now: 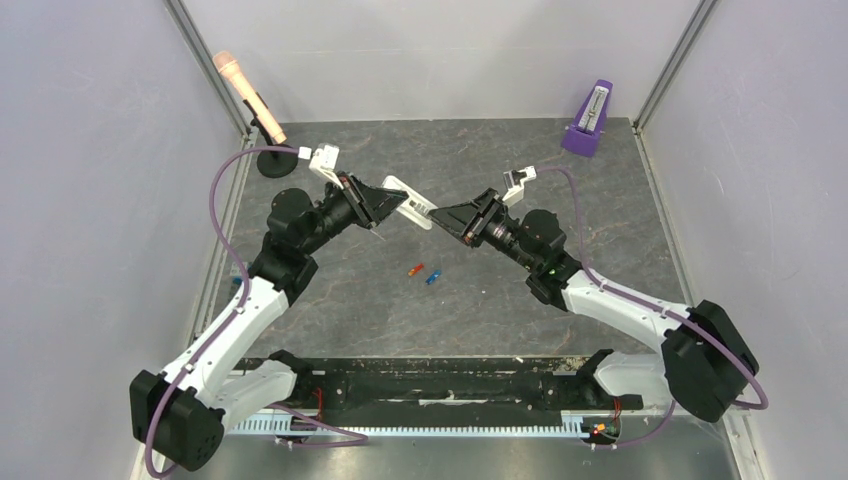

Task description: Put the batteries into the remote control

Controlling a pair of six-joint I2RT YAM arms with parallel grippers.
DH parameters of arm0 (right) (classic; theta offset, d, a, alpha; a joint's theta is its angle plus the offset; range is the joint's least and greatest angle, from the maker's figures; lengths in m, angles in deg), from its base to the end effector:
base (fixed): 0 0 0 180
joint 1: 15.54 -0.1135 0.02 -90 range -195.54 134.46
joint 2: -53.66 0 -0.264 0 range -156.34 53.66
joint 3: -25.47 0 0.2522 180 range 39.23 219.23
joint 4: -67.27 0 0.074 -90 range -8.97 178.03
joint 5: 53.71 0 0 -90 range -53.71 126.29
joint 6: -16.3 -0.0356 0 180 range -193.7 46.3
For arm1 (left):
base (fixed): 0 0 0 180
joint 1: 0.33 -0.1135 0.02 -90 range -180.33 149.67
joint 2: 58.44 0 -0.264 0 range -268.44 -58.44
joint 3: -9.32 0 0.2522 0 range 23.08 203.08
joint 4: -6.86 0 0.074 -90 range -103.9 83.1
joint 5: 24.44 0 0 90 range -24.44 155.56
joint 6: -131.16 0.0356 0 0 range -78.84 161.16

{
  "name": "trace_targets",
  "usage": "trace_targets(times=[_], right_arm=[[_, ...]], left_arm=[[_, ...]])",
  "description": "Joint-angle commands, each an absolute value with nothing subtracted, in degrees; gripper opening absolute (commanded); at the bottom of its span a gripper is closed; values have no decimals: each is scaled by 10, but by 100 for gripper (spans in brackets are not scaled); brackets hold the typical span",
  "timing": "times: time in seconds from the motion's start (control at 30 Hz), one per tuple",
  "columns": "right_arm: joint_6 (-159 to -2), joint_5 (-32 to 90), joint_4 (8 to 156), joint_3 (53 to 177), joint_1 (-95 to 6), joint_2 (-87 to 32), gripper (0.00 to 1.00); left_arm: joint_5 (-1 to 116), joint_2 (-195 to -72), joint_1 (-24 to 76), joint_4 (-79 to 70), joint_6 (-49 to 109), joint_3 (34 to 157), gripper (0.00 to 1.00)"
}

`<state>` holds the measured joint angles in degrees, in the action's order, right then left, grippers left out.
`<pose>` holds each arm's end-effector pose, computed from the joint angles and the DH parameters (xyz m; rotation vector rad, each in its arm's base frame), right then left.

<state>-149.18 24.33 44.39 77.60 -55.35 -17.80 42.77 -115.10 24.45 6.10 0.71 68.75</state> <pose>0.2124 0.1866 0.2871 0.3571 1.7588 1.7031 0.2063 -0.1104 0.3500 0.1150 1.6637 -1.1884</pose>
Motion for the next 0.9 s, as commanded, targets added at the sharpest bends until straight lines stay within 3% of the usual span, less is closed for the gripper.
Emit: trace_targets(times=[0.0, 0.43, 0.87], right_arm=[[-1515, 199, 361, 765, -563, -200, 36], [-1543, 155, 254, 762, -563, -233, 36], [-1557, 147, 222, 769, -564, -245, 35]], left_arm=[[336, -1151, 260, 154, -68, 695, 2], [325, -1174, 275, 149, -64, 692, 2], [406, -1176, 306, 15, 37, 714, 2]])
